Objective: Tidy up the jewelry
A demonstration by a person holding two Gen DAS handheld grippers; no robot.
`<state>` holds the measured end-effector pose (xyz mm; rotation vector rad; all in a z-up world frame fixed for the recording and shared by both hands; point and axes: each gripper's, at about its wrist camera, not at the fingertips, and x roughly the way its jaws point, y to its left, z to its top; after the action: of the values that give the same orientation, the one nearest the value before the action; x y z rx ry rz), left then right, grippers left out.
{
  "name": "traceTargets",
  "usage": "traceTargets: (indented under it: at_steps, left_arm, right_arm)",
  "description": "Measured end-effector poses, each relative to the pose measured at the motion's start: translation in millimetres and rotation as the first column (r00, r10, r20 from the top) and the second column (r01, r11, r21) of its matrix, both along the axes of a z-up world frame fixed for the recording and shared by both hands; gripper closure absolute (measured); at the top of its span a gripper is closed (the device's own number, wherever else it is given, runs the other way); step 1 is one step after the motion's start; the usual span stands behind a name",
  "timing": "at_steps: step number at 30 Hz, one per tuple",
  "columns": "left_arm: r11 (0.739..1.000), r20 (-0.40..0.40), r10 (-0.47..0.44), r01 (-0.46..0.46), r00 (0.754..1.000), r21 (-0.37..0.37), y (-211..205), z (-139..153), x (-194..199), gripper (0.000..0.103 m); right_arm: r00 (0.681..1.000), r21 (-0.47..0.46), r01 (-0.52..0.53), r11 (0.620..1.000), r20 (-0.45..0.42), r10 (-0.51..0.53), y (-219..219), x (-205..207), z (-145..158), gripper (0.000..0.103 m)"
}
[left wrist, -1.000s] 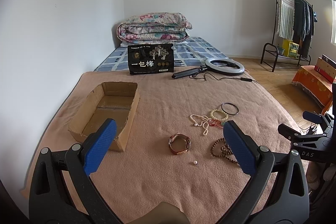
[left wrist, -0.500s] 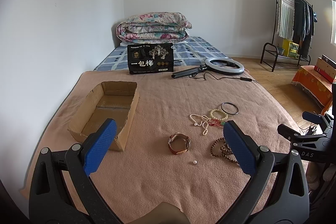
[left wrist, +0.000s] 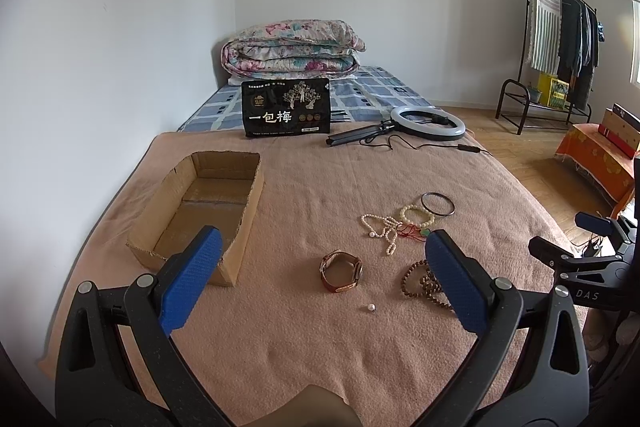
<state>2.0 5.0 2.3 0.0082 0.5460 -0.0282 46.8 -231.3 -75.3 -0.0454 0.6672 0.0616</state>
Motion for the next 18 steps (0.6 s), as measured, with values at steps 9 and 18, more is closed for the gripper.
traceTargets:
  at_steps: [9, 18]
  left_arm:
    - [1.0, -0.004, 0.0, 0.0, 1.0, -0.002, -0.6, -0.9, 0.3, 0.0]
    - [1.0, -0.022, 0.008, -0.008, 1.0, 0.005, -5.5, -35.0, 1.8, 0.0]
  right_arm:
    - [1.0, 0.0, -0.002, 1.0, -0.014, 0.002, -1.2, 3.8, -0.4, 0.0]
    - [1.0, -0.009, 0.004, 1.0, -0.029, -0.004, -2.5, 9.6, -4.4, 0.0]
